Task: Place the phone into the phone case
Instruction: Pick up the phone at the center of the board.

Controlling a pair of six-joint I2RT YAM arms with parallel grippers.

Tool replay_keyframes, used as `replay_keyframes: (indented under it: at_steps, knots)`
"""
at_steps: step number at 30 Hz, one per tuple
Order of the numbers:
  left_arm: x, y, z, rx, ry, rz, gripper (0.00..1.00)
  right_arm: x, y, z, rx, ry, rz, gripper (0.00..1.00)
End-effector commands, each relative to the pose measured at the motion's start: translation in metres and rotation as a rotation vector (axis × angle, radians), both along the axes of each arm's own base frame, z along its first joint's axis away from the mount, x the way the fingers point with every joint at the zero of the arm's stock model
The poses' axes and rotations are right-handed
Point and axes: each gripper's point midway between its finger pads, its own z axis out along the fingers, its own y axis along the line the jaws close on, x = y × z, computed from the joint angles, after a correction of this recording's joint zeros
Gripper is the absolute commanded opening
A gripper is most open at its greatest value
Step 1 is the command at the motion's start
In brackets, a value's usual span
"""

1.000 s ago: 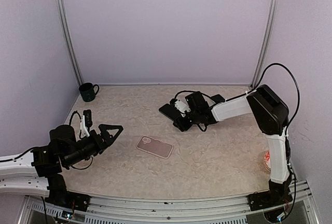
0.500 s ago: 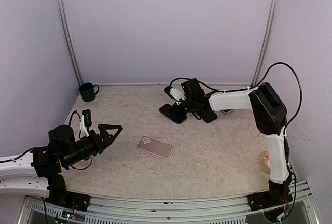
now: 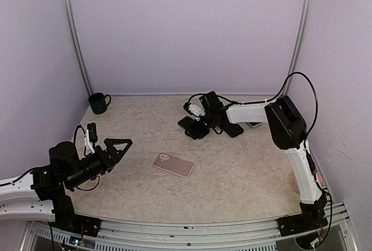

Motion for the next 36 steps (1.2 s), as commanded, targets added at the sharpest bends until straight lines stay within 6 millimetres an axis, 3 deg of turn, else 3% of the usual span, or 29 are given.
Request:
replay_keyframes:
  at_steps: [1, 7, 25, 36]
  knots:
    - [0.001, 0.003, -0.009, 0.019, 0.012, 0.013, 0.99, -0.003, -0.001, -0.013, 0.000, 0.045, 0.020, 0.99]
    - [0.002, 0.001, -0.011, 0.021, 0.016, 0.012, 0.99, -0.010, 0.000, -0.023, 0.004, 0.078, 0.038, 0.99]
    - [0.001, 0.001, -0.010, 0.010, 0.017, 0.007, 0.99, -0.017, -0.010, -0.039, -0.047, 0.129, 0.018, 0.73]
    - [0.005, -0.005, -0.022, 0.065, 0.057, 0.008, 0.99, -0.045, -0.013, 0.001, 0.052, 0.063, 0.076, 0.72]
